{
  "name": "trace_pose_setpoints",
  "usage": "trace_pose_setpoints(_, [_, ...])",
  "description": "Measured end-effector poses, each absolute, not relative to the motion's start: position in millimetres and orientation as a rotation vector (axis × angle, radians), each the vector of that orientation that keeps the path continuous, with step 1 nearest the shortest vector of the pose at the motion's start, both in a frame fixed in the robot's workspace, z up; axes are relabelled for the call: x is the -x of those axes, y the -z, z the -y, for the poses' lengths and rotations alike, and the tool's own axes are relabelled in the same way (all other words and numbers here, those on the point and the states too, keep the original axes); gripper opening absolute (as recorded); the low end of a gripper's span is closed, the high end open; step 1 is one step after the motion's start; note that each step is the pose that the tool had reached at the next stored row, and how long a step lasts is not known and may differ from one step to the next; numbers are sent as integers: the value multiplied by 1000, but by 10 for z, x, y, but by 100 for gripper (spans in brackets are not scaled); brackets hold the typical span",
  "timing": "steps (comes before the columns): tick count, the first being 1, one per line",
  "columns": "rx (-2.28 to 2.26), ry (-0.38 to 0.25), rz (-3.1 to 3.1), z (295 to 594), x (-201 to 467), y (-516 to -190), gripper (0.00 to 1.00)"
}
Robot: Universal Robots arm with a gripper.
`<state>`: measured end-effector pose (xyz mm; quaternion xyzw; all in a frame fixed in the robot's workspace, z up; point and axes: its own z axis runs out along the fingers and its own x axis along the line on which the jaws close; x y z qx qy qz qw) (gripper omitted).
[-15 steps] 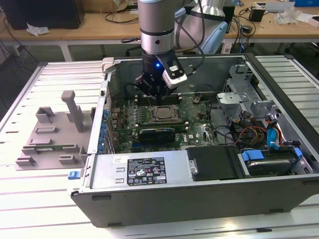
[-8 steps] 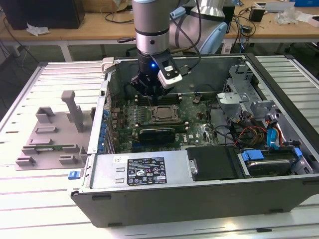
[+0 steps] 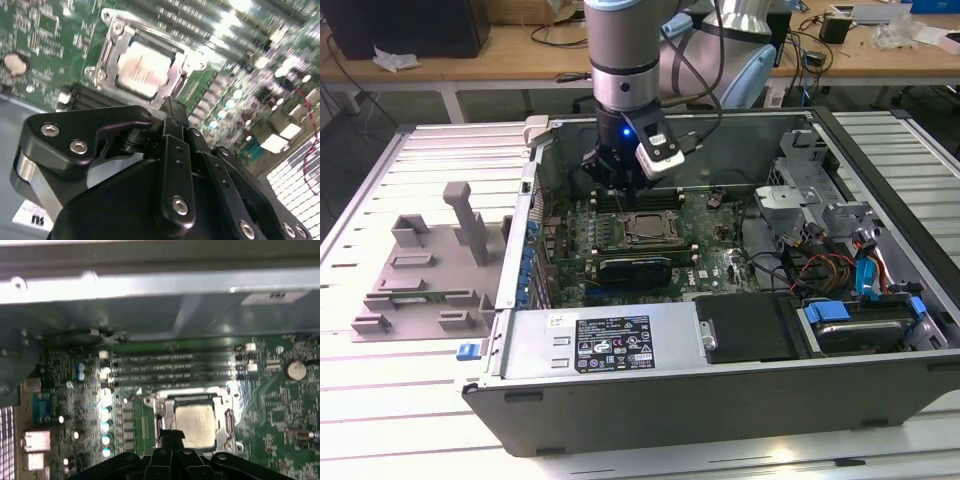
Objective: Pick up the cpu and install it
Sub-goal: 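Install the first cpu locking lever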
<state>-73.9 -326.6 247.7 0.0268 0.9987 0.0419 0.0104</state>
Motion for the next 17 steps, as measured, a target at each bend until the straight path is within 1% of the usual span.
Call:
trace_pose_setpoints(2, [-84,-156,-3115,3266,790,-2476,11])
trace_pose_setpoints(7, [-84,-176,-3108,3266,981,-2474,11])
trace_pose_setpoints(15, [-84,-226,-3104,3266,1130,-2470,11])
trace_pose_setpoints(16, [-84,-260,-3102,3267,1148,-2470,11])
trace_pose_setpoints(17, [-85,-309,-3098,3268,1160,-2470,11])
